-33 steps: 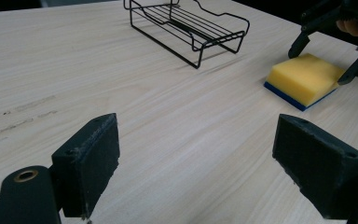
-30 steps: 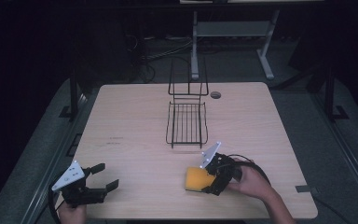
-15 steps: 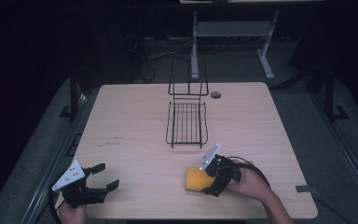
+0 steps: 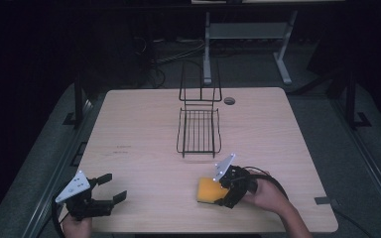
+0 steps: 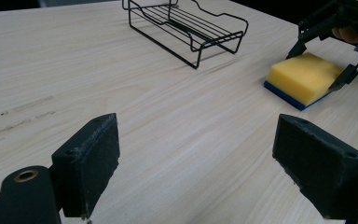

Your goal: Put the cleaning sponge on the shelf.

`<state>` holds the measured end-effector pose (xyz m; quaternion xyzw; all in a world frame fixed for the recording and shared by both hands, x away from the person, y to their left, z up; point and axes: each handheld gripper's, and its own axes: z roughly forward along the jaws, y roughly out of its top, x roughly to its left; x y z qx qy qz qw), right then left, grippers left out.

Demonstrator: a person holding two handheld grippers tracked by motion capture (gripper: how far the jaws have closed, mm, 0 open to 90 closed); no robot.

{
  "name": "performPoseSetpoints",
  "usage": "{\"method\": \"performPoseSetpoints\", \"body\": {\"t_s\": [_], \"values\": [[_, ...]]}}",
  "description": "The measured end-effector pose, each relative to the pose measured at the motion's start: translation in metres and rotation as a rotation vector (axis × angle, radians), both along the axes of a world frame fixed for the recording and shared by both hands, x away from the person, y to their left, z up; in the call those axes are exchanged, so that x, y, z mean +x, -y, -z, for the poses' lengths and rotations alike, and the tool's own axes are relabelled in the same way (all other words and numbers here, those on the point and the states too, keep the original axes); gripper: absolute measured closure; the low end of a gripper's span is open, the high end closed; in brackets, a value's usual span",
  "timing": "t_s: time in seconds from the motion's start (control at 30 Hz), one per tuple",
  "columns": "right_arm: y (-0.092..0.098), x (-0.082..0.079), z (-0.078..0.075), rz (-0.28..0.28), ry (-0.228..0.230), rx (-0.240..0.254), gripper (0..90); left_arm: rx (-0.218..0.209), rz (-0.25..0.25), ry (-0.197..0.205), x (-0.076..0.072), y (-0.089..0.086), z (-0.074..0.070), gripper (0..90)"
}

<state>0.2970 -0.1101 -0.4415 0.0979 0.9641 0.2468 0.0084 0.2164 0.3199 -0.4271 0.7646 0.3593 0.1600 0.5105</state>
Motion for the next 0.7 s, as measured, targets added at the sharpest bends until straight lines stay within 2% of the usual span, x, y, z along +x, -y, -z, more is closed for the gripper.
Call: {"method": "performPoseSetpoints", "body": {"t_s": [0.33,0.7], "values": [[0.005,0.004,-0.013,-0.002,0.007,0.026,22.0,0.007,0.005,0.007,0.001,0.000,0.000,14.0],[0.004,0.010,-0.021,0.001,-0.003,0.030,22.1,0.012,0.008,0.009,0.001,-0.001,0.000,14.0]]}}
